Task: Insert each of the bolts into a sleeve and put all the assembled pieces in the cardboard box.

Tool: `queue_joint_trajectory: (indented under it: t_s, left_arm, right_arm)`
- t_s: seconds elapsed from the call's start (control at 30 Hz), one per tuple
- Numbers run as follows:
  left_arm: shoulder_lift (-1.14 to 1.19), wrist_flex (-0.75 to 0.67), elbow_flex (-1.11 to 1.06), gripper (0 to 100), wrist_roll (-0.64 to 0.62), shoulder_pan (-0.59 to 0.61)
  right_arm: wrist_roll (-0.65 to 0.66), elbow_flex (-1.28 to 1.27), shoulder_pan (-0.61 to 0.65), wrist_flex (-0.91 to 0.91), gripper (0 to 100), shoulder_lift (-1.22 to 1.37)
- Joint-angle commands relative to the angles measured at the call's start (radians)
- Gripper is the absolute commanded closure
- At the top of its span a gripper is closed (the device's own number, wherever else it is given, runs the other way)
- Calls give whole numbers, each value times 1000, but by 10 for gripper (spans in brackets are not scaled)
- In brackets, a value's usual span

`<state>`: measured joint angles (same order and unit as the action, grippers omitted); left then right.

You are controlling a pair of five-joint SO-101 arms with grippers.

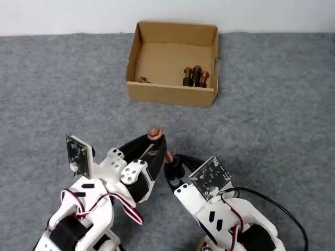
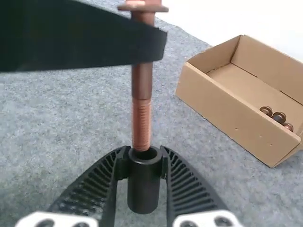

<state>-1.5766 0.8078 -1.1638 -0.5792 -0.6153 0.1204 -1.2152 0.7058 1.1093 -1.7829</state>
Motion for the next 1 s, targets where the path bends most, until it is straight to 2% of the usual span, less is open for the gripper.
queue_joint_trajectory:
  t_s: [0.0, 0.33, 0.6, 0.8, 0.87, 0.97]
  left_arm:
    - [-17, -34, 5, 997, -43, -3]
    - [-15, -34, -8, 997, -72, -34]
    - [-17, -68, -107, 997, -63, -63]
    - [-20, 52, -139, 994, 78, -100]
    - [-21, 123, -134, 950, 98, -117]
    - [-17, 207, -120, 800, 112, -127]
  right_arm:
    - [38, 58, 8, -31, 991, -5]
    - [51, 55, 8, -31, 991, -4]
    - [55, 57, 8, -31, 991, -4]
    - [121, 57, 5, -81, 991, -5]
    - [121, 57, 5, -87, 991, -4]
    - [121, 57, 5, -79, 991, -4]
